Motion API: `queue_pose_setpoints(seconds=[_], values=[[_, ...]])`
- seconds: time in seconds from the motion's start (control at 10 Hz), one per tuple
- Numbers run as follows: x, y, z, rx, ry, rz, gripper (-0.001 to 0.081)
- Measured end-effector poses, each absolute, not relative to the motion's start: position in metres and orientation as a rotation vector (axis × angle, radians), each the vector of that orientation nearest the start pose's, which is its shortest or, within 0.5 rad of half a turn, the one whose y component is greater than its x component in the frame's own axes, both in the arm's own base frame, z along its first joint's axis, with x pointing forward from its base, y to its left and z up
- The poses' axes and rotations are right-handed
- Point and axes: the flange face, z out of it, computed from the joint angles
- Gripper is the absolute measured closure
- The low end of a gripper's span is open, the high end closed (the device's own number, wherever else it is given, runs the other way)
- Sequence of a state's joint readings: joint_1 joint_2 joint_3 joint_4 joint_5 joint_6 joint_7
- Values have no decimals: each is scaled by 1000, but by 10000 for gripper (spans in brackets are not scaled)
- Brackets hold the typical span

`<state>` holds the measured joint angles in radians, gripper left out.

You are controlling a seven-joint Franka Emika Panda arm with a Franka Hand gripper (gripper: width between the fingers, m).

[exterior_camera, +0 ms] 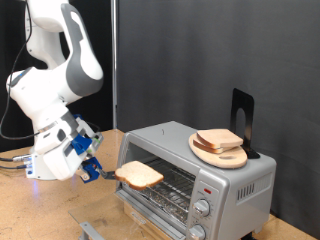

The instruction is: Make a piece of toast with the oven

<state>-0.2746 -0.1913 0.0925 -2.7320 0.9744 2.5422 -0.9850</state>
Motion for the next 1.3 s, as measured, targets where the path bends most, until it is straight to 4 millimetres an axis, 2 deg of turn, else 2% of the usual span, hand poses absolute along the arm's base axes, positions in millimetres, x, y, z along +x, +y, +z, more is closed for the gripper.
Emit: queue_pose_setpoints(seconds=[0.4, 0.6, 0.9, 1.3], values=[[392, -54, 271, -2708, -22, -363, 412], [392, -48, 270, -2731, -76, -334, 412], [376, -61, 260, -2789, -163, -253, 412], [365, -77, 258, -2785, -116, -241, 413]])
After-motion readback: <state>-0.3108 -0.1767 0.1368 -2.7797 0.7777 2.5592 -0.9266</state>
